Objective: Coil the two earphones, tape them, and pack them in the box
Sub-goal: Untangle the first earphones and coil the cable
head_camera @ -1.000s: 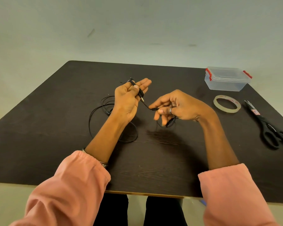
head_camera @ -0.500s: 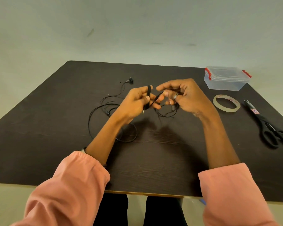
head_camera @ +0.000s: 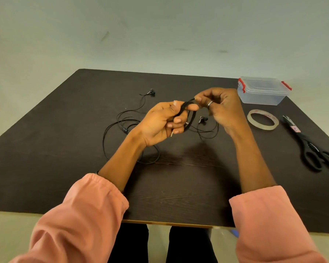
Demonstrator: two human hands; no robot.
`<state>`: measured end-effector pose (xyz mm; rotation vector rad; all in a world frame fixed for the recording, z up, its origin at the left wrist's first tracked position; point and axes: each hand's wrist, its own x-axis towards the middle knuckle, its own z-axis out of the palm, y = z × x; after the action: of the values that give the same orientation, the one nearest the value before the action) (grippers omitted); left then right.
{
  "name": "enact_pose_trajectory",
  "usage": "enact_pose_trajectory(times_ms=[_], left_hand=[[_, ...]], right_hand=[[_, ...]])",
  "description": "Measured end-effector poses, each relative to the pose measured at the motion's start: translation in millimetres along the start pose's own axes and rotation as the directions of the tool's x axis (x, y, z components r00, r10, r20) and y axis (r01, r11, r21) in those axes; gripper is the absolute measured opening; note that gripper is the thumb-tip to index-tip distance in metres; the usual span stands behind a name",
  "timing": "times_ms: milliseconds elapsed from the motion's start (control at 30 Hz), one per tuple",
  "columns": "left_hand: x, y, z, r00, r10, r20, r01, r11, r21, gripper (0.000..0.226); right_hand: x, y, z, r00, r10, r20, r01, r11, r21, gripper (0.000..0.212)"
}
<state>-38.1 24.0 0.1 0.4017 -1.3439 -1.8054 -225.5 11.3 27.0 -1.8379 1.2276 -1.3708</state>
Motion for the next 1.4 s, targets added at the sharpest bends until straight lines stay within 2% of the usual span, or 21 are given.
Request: enact_pose_trajectory(times_ms=[67, 133, 233, 333, 433, 533, 600, 700, 833, 900, 1000, 1133, 1267, 1400], left_hand=[[0, 2, 0, 0.998, 0.057, 0.005, -0.056, 0.987, -0.148, 0.038], [0, 4, -1, 0.99, 0.127, -0.053, -0.137, 0.955, -0.263, 0.036], [3, 7, -4, 0.957, 0.197, -0.214, -0.254, 0.923, -0.289, 0.034], [3, 13, -12, 0.89, 0.257, -0.377, -0.364, 0.898, -0.248, 0.031], [4, 14, -20, 0.812, 0.291, -0.506, -0.424, 0.89, -0.168, 0.029], [5, 9, -22, 0.745, 0.332, -0.579, -0.38, 0.924, 0.04, 0.026], [6, 5, -21, 0.731, 0.376, -0.57, -0.3, 0.927, 0.227, 0.025], [7, 0, -21, 0.75, 0.383, -0.539, -0.212, 0.911, 0.353, 0.026], [7, -4, -18, 0.799, 0.328, -0.503, -0.125, 0.91, 0.395, 0.032], [7, -5, -14, 0.829, 0.29, -0.478, -0.097, 0.916, 0.388, 0.034], [7, -7, -11, 0.882, 0.245, -0.402, -0.034, 0.884, 0.466, 0.032], [1, -8, -6, 0.969, 0.09, -0.232, 0.042, 0.86, 0.509, 0.029], [-1, -7, 8, 0.993, -0.015, -0.12, 0.062, 0.914, 0.401, 0.035], [-1, -8, 12, 0.994, -0.024, -0.11, 0.063, 0.93, 0.363, 0.046]], right_hand=[[-1, 2, 7, 0.998, 0.056, 0.037, -0.058, 0.997, 0.041, 0.013], [-5, 3, 16, 0.984, 0.139, 0.113, -0.152, 0.981, 0.119, 0.021], [-8, 1, 29, 0.937, 0.237, 0.257, -0.284, 0.944, 0.166, 0.017], [-12, 2, 37, 0.879, 0.282, 0.384, -0.328, 0.943, 0.059, 0.018], [-18, -2, 45, 0.809, 0.255, 0.53, -0.255, 0.964, -0.073, 0.025], [-22, -11, 50, 0.722, 0.207, 0.661, -0.136, 0.978, -0.157, 0.027], [-21, -14, 47, 0.707, 0.191, 0.681, -0.068, 0.977, -0.203, 0.024], [-18, -18, 36, 0.761, 0.142, 0.633, 0.012, 0.973, -0.232, 0.02], [-14, -18, 17, 0.878, 0.007, 0.479, 0.117, 0.966, -0.229, 0.018], [-12, -16, 10, 0.908, -0.052, 0.416, 0.157, 0.963, -0.221, 0.019], [-11, -12, 7, 0.931, -0.122, 0.344, 0.213, 0.947, -0.24, 0.017], [-8, -10, 3, 0.966, -0.169, 0.198, 0.214, 0.947, -0.238, 0.012], [-7, -7, -2, 0.979, -0.137, 0.152, 0.159, 0.977, -0.141, 0.012], [-5, -3, -1, 0.986, -0.118, 0.122, 0.125, 0.991, -0.055, 0.004]])
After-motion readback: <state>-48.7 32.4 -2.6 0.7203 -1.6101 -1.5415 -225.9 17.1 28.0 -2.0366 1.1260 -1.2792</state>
